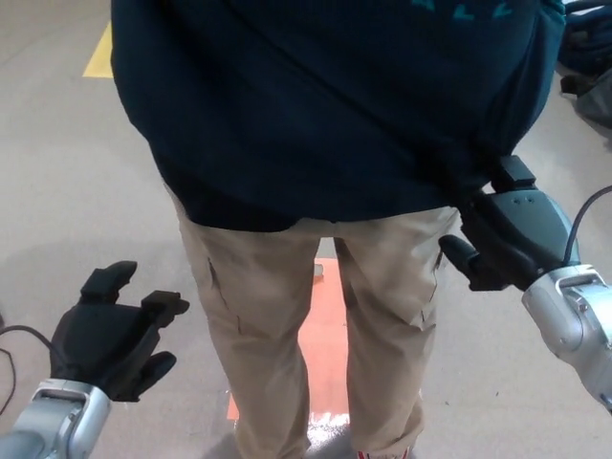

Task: A person hands a coat to the robot and the robot grabs it with both hands and holds it while the person wears the coat.

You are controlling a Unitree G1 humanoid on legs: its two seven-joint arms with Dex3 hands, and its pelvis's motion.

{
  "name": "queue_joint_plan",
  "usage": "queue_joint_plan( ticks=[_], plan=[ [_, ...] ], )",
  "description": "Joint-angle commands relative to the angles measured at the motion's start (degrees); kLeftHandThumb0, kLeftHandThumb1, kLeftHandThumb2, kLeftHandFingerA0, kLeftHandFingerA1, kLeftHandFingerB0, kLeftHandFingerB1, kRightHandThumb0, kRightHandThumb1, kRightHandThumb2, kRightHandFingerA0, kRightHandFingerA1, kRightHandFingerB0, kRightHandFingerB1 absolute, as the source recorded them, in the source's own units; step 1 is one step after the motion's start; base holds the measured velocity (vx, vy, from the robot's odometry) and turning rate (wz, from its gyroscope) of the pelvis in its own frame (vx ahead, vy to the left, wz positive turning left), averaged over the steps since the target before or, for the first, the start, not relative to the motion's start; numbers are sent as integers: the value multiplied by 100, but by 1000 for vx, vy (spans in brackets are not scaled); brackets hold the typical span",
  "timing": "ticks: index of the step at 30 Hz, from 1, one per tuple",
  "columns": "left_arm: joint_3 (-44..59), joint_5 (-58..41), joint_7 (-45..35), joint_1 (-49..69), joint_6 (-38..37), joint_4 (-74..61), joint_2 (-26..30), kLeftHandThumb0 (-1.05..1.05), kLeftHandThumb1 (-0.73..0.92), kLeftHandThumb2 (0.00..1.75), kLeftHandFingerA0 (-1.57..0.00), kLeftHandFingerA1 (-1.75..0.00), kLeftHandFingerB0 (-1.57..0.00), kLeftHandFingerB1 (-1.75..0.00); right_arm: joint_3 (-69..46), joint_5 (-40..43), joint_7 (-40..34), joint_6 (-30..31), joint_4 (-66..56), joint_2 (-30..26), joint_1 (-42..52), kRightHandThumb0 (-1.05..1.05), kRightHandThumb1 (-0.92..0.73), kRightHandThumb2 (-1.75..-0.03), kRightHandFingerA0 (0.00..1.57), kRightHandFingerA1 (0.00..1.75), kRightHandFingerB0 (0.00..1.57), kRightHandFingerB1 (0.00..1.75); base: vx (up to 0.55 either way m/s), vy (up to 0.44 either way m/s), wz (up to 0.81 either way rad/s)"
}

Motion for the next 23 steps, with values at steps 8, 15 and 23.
queue_joint_plan(
  ticks=[8, 15, 23],
  plan=[
    [243, -387, -7, -82, 370, 178, -120, -51, 61, 91, -34, -48, -40, -50, 230, 126, 1170, 841, 1078, 28, 184, -21, -68, -114, 8, 49, 9, 48, 0, 0, 0],
    [777, -1002, -176, -226, -98, 482, -259, -39, 71, 61, -39, -34, -27, -31, 281, 182, 1025, 715, 1512, 144, -155, -33, -88, -67, 31, 31, 22, 29, 0, 0, 0],
    [495, -785, -465, -384, -427, 569, 54, -48, 67, 76, -33, -39, -20, -37, -23, 454, 333, 475, 1798, 302, -197, -33, -63, -91, 33, 48, 45, 53, 0, 0, 0]
  ],
)
